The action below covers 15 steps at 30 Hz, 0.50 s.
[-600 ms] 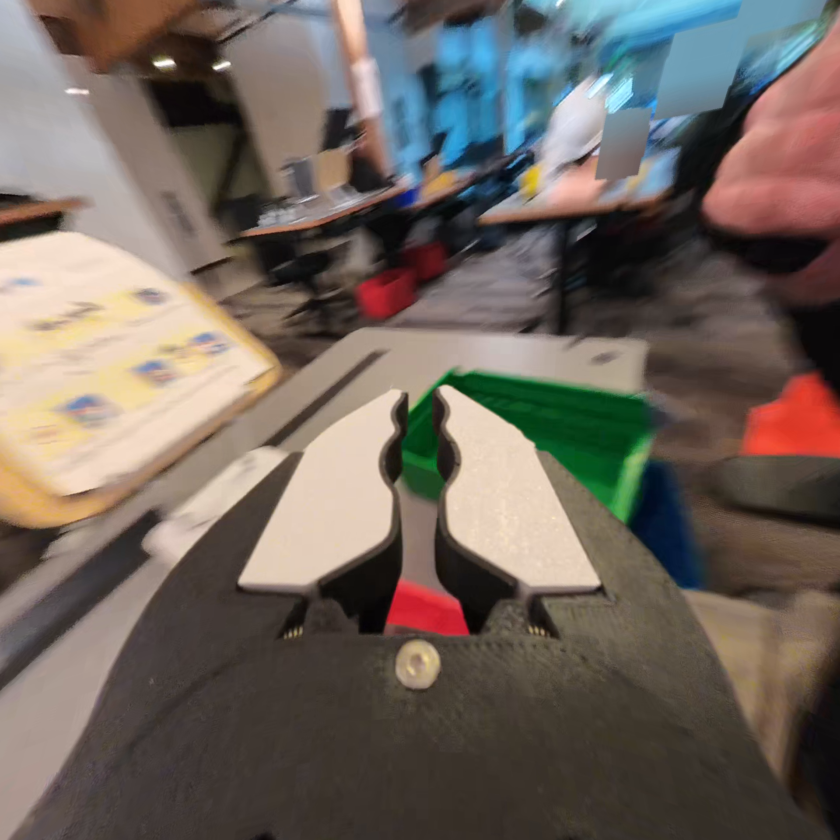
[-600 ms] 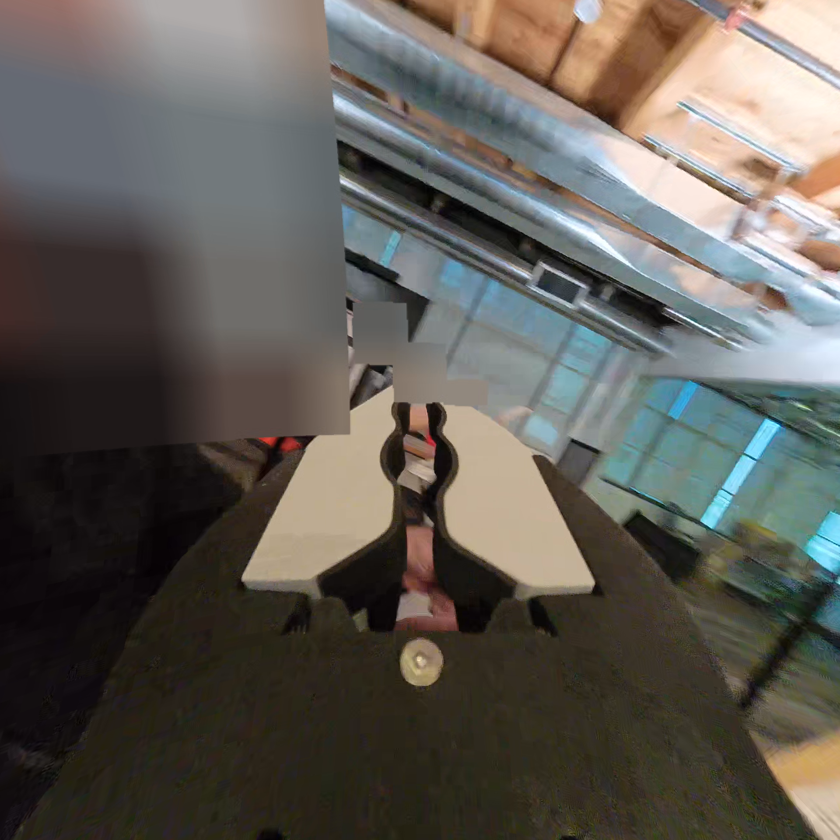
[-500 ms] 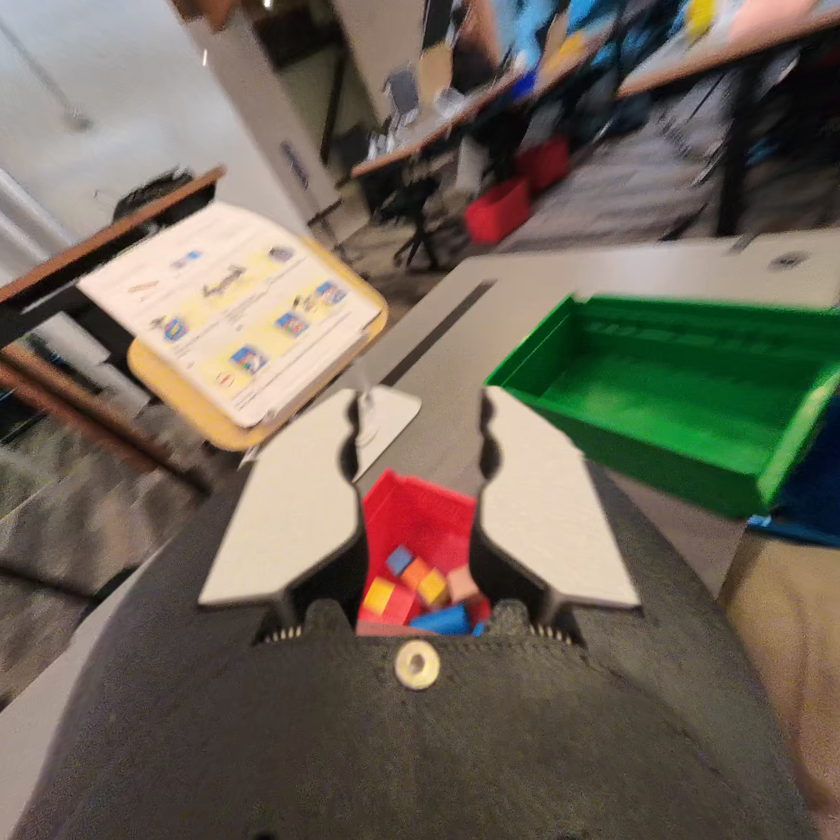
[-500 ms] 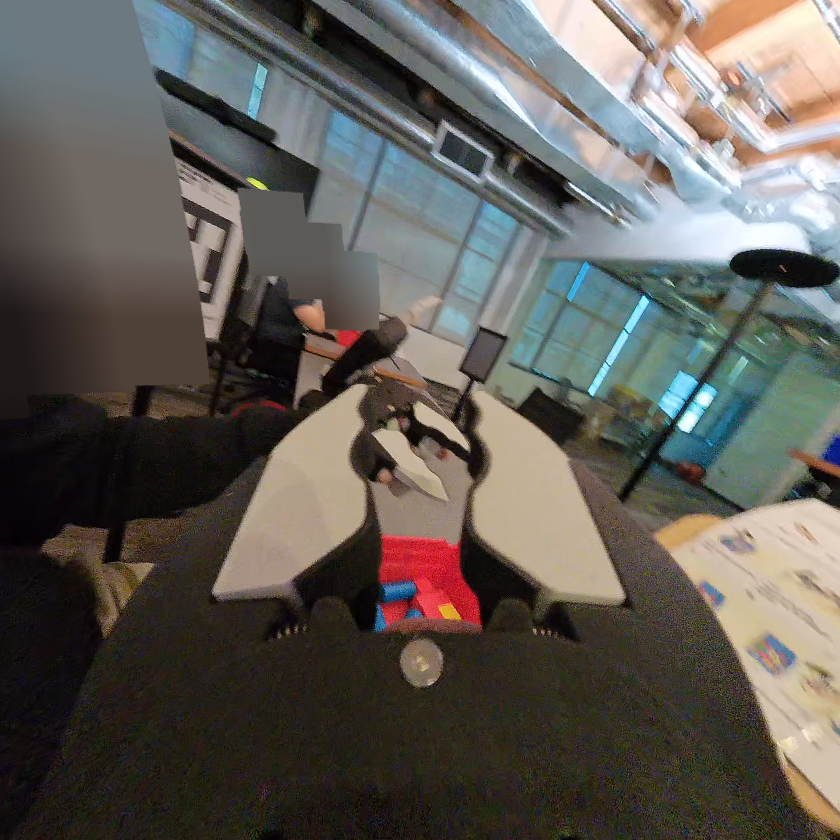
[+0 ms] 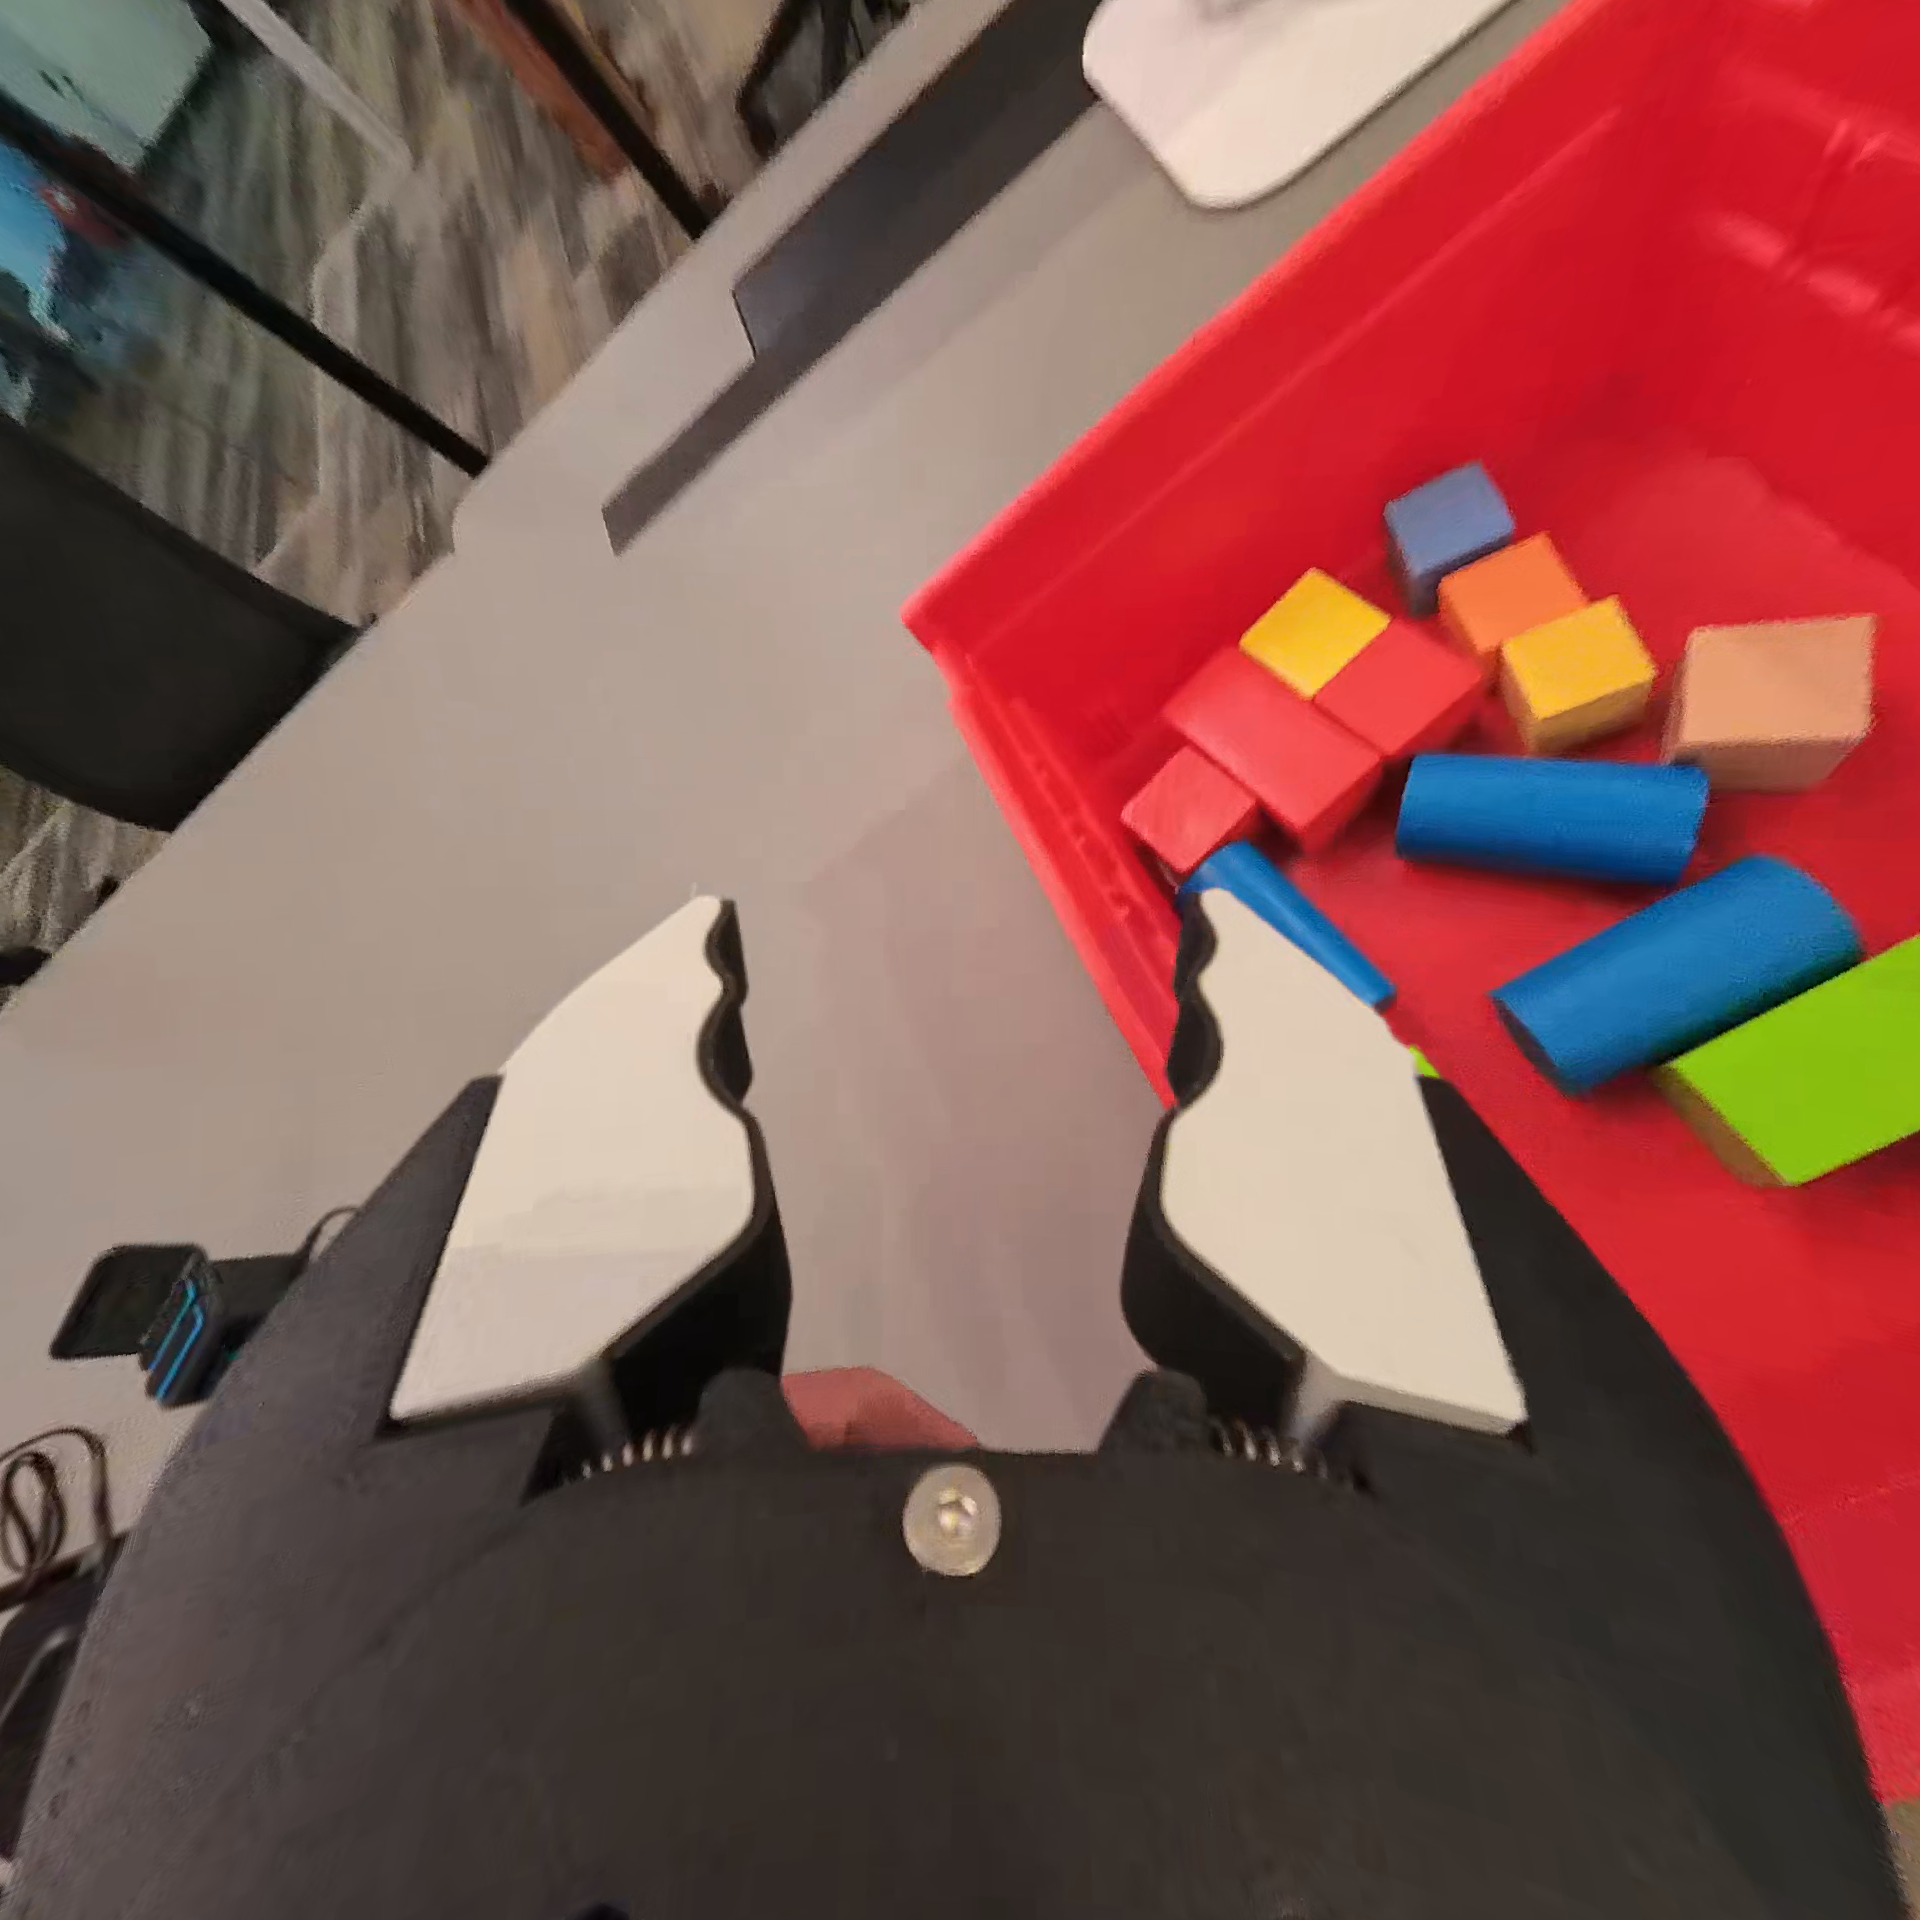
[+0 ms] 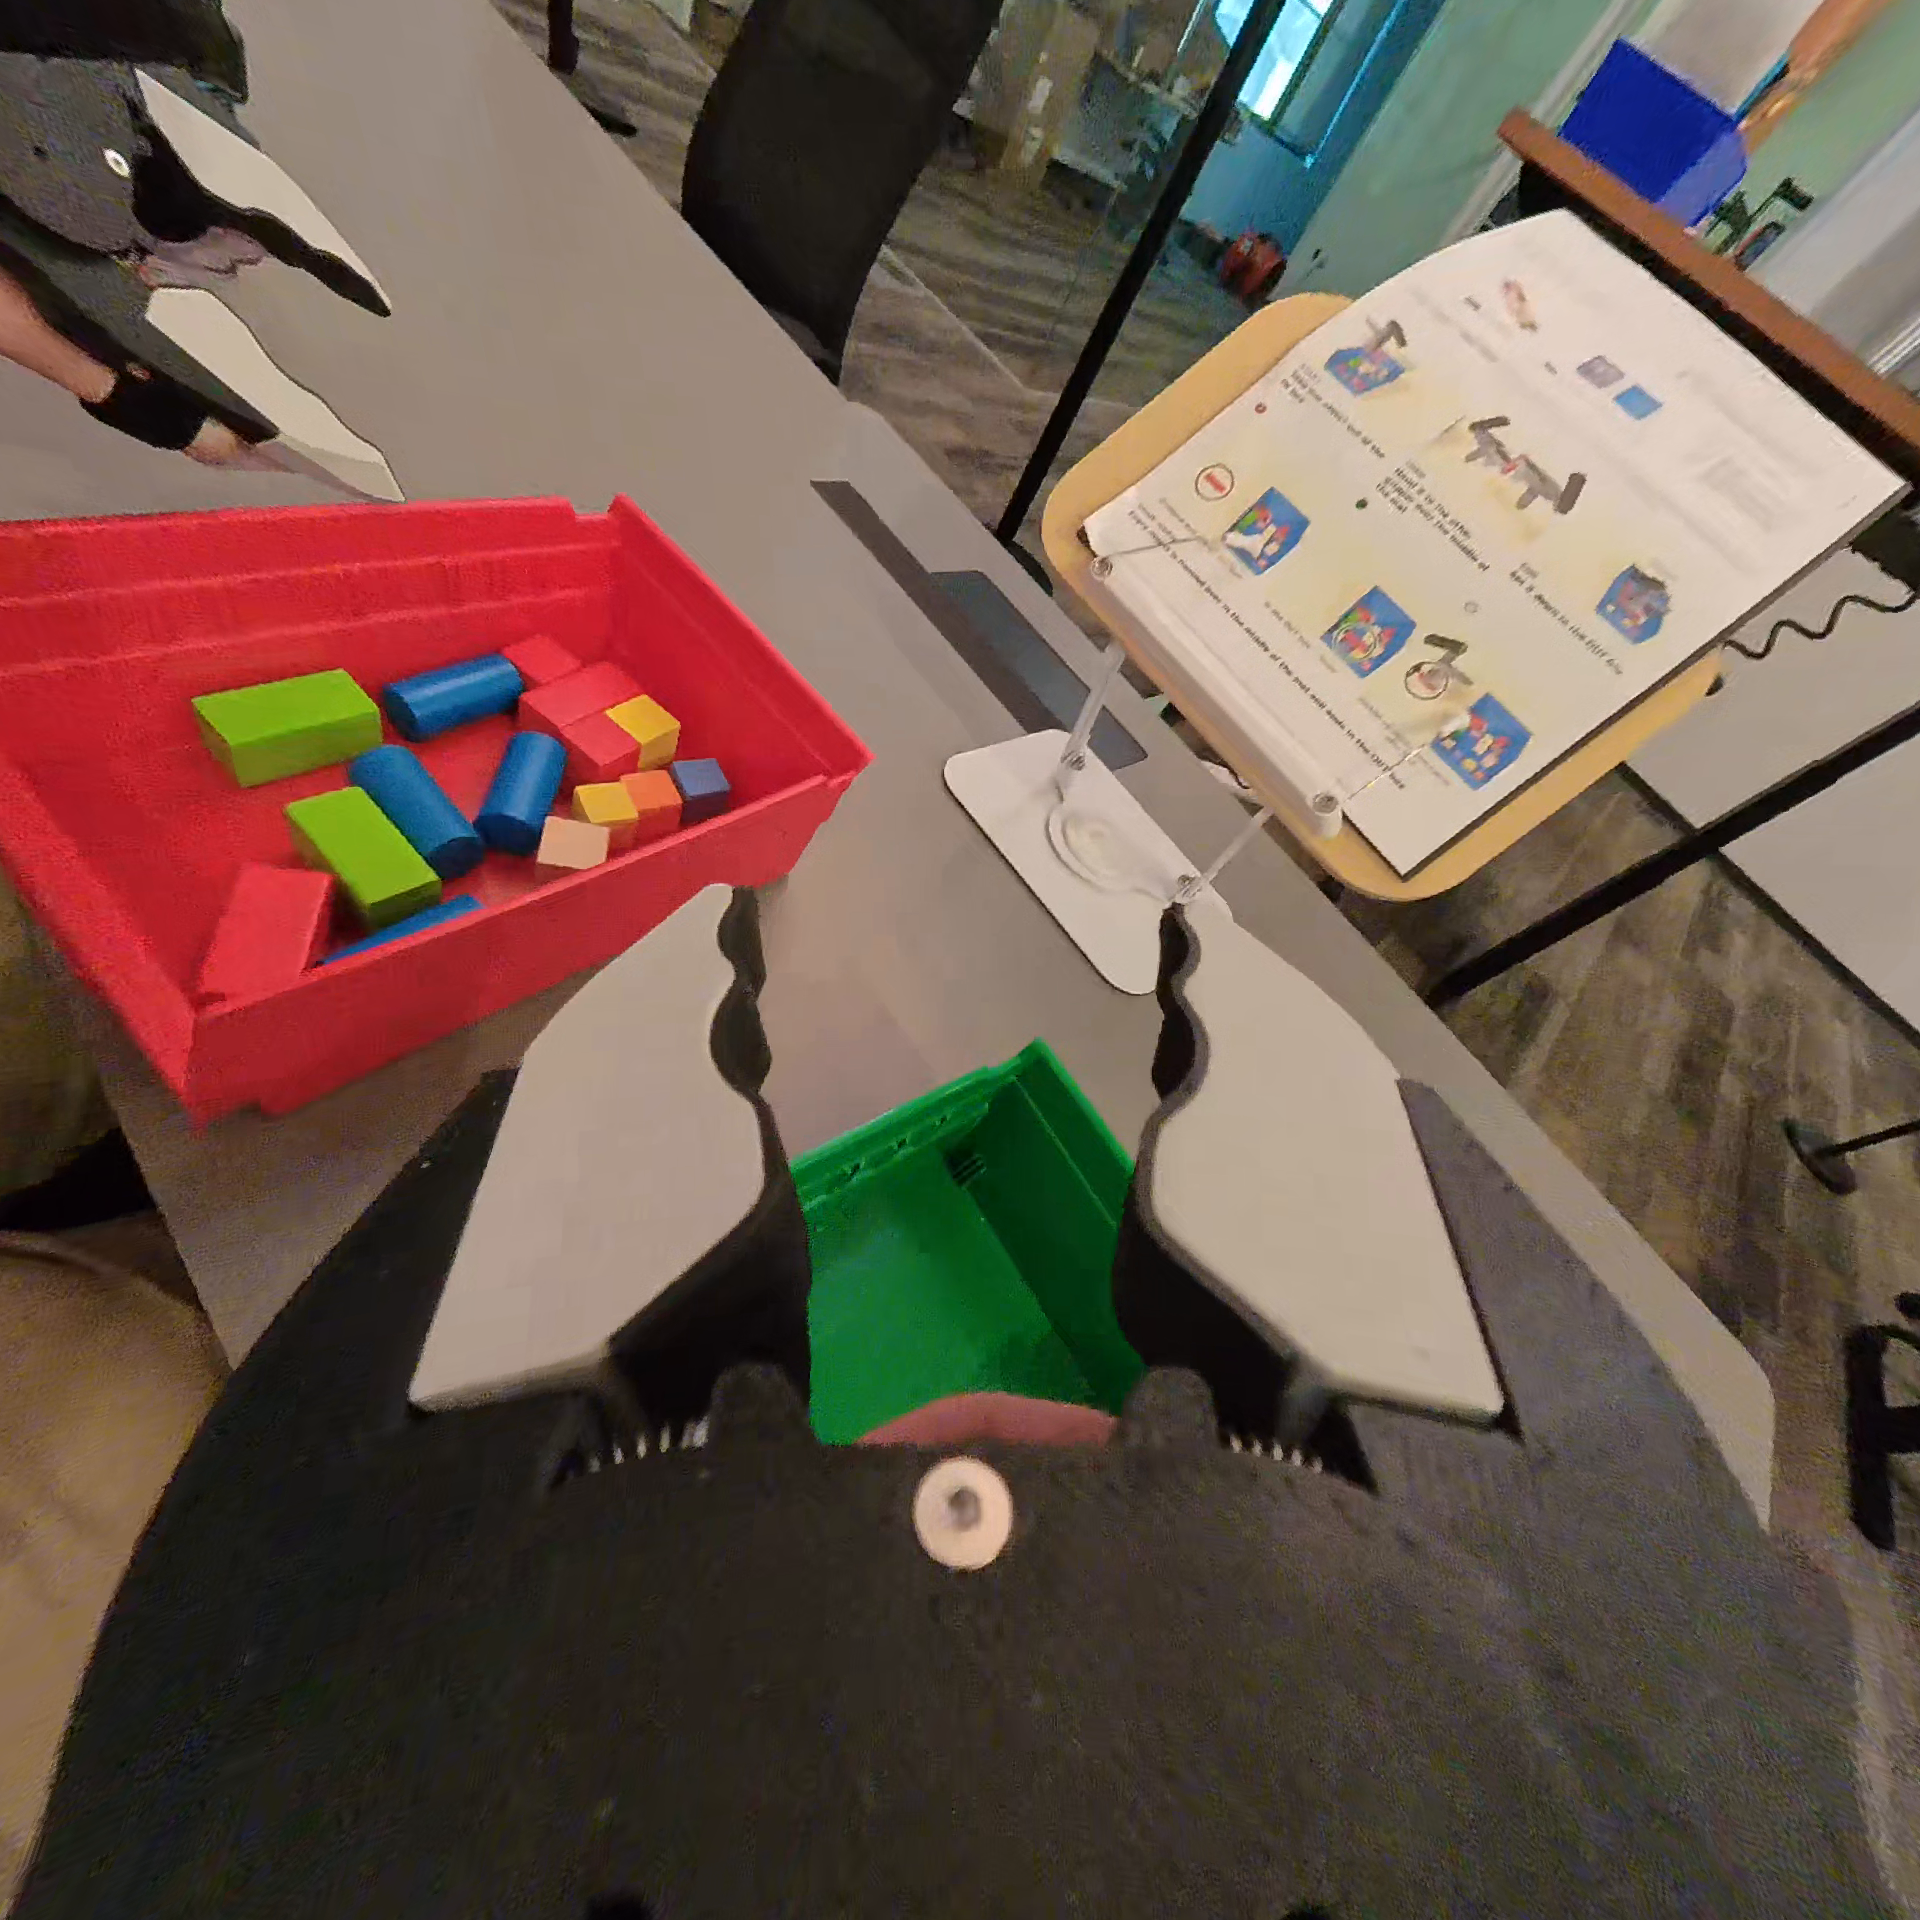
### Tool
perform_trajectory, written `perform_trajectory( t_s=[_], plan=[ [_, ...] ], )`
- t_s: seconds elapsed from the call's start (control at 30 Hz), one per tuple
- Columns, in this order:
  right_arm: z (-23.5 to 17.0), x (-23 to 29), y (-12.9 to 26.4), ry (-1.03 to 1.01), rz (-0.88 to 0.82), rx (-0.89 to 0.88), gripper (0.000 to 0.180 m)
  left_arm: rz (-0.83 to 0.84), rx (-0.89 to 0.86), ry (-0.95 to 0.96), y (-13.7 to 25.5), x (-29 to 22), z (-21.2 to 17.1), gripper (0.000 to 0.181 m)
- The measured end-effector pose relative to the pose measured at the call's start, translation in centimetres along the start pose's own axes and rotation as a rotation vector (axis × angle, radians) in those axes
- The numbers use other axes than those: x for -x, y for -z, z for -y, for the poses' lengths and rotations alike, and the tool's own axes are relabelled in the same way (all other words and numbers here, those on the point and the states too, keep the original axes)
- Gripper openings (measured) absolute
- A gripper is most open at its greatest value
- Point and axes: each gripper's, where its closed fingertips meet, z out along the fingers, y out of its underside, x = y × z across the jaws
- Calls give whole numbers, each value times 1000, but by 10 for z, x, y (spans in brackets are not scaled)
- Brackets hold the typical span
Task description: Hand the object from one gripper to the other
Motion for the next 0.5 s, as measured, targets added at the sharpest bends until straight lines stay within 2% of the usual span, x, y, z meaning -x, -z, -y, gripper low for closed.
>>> perform_trajectory(
  t_s=[0.07,0.13,0.23,0.37,0.5],
  plan=[
    [-10,-6,-2,5,-28,26,67,-29,45,1,-9,-8,-11,73],
    [-19,-9,-4,11,-38,68,67,-42,87,-12,-17,-15,-19,53],
    [-21,-6,-5,11,-17,57,61,-48,83,14,-23,-15,-22,36],
    [-23,-6,-4,11,-4,62,60,-21,41,26,-17,-9,-12,60],
    [-24,-5,-3,11,0,63,59,47,18,-30,-15,-7,-3,63]
  ],
)
